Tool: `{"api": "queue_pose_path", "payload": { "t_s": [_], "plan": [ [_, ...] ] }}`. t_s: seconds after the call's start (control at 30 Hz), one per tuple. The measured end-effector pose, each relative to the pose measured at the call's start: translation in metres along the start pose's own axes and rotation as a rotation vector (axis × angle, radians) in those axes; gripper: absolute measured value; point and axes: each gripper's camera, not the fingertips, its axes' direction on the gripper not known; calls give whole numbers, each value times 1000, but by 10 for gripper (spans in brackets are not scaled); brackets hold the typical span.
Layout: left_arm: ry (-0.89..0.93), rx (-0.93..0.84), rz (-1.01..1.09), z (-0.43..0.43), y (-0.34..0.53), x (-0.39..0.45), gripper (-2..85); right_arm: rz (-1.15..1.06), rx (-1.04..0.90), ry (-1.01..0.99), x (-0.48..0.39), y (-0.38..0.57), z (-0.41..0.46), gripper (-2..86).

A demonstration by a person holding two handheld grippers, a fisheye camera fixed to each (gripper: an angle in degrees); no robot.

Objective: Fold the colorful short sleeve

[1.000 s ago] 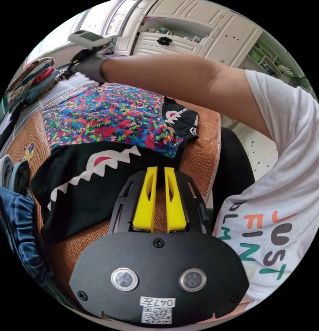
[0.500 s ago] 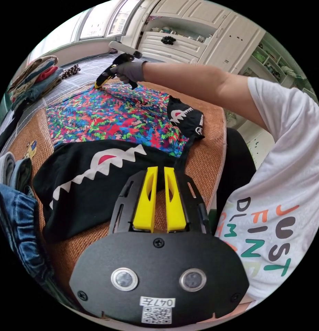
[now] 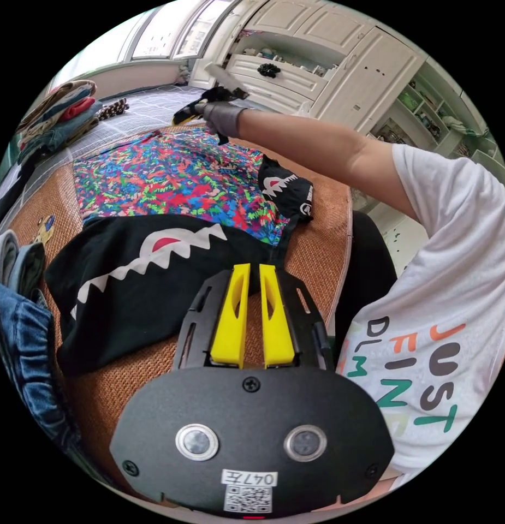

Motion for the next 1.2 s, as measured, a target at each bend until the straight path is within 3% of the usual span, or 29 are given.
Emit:
{"api": "queue_pose_path", "payload": {
  "t_s": [0.13,0.27,0.47,0.7,0.83,1.0,1.2],
  "plan": [
    [-40,38,28,-16,3,11,10,-51,11,-23,29,66,-92,2],
    [-80,55,35,-30,10,23,6,56,-100,-25,88,171,-153,13],
    [-186,61,72,-40,21,54,4,228,-278,-36,139,293,-149,31],
    [-309,30,85,-32,30,85,5,337,-260,-194,168,313,-103,46],
    [-342,21,40,-28,32,84,4,362,-234,-354,170,312,-73,5],
    [-275,6,-135,-30,47,64,-1,304,-202,-248,153,314,-81,-7],
    [-217,9,-178,-32,77,85,1,228,-189,-97,130,336,-106,-7]
  ]
}}
